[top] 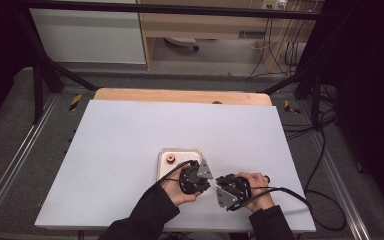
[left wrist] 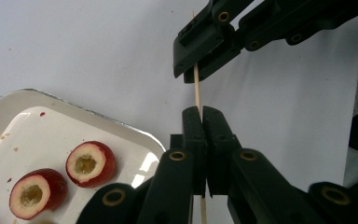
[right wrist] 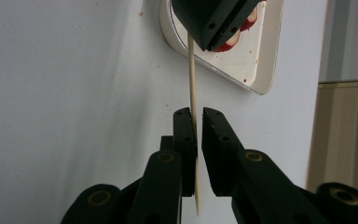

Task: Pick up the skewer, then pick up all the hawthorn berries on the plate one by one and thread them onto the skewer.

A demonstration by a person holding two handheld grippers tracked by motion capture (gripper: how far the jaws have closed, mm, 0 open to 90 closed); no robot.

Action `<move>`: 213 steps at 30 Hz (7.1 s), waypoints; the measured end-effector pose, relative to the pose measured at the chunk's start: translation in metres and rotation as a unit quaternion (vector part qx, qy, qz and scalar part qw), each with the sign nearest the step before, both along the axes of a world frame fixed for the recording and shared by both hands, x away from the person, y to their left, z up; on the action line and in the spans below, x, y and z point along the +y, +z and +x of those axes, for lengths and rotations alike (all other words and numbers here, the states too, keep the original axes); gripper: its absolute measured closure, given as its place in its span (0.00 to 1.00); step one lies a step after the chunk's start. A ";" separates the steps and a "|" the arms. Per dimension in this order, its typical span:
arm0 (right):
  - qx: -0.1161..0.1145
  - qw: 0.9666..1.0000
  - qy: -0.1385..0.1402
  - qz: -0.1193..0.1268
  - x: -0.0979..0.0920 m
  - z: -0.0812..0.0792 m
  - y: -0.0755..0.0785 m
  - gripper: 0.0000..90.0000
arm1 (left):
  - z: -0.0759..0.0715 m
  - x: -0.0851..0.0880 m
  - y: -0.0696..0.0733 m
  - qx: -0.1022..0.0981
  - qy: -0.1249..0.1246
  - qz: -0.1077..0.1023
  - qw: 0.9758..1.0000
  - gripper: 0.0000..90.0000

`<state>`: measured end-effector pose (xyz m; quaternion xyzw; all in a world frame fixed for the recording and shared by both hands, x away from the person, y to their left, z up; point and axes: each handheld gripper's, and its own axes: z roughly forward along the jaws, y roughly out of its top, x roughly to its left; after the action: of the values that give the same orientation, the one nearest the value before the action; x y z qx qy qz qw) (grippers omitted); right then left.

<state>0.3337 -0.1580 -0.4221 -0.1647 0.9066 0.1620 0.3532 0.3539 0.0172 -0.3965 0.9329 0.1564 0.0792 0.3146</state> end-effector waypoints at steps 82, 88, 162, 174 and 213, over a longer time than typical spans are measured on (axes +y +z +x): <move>0.265 0.817 -0.379 0.343 -0.046 0.025 0.008 0.06 | -0.032 0.087 -0.032 -0.032 0.199 -0.136 0.970 0.98; 0.285 0.816 -0.378 0.332 -0.032 0.030 0.017 0.03 | -0.034 0.100 -0.035 -0.030 0.209 -0.152 0.965 0.98; 0.425 0.749 -0.451 0.234 0.079 0.093 0.010 0.68 | -0.040 0.136 -0.044 -0.028 0.222 -0.184 0.957 0.98; 0.409 0.731 -0.401 0.371 0.055 0.078 0.037 0.68 | -0.045 0.137 -0.039 -0.032 0.236 -0.203 0.950 0.98; 0.343 0.581 -0.242 0.697 0.036 0.062 0.033 0.68 | -0.049 0.107 -0.036 -0.018 0.261 -0.246 0.934 0.98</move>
<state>0.3961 -0.1224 -0.3895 0.4254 0.5749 0.6972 0.0484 0.3053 0.1245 -0.4327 0.7515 0.4029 0.1345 0.5049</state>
